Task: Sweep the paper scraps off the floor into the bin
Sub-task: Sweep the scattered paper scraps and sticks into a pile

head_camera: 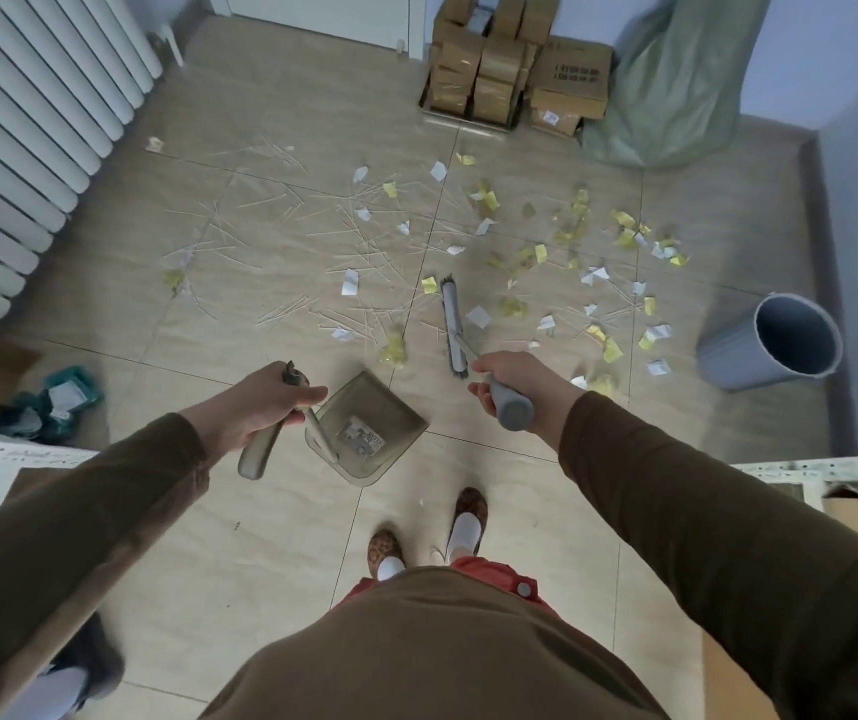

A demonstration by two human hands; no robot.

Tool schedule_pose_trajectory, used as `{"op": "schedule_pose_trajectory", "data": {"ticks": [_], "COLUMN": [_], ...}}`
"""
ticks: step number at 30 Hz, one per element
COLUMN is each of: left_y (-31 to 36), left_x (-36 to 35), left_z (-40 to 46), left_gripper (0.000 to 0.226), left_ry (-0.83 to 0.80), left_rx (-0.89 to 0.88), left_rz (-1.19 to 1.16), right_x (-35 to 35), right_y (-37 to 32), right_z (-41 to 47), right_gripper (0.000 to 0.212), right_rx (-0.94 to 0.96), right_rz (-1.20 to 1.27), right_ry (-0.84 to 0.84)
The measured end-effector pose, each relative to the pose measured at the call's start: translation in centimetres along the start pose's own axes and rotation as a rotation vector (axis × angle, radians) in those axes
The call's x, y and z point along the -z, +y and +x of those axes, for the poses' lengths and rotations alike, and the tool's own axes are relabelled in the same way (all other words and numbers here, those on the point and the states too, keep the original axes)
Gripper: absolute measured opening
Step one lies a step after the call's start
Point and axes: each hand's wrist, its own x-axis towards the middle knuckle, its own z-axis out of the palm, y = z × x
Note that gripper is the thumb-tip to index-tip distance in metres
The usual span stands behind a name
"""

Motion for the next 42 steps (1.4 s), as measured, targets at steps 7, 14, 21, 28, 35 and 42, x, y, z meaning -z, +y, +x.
{"op": "schedule_pose_trajectory", "data": {"ticks": [7,14,21,28,35,42], "left_y": [-0.1,-1.4,-1.4,-0.5,0.4,3.0], "left_x": [0.0,0.8,0.1,-0.1,0.0,-2.3], "left_z": [0.4,-0.1,-0.6,-0.3,-0.1,0.9], "left_gripper": [0.026,0.041,0.030,0.034,0.060,0.059], "left_ry": [-0.098,-0.131,-0.185,-0.159,-0.120,-0.099], "left_rx": [0.078,0.200,0.212,0.168,0.071,-0.189], "left_rz": [0.074,0.143,0.218,0.381,0.423,0.384], "right_x": [-0.4,-0.9,-1.0,-0.9,-0.1,1.7], "right_y": [1.1,1.9,2.3,3.0,3.9,4.5], "right_z": [-0.5,0.1,-0.1,-0.8,-1.3,-2.2], "right_gripper": [0.024,0.011,0.028,0.033,0.028,0.021], "right_rx": [-0.026,-0.041,-0.023,-0.021,-0.021,-0.039], "right_rz": [0.014,0.011,-0.015,-0.051,-0.049,0.004], "right_ry": [-0.009,-0.028,-0.027,-0.033,-0.030,0.001]}}
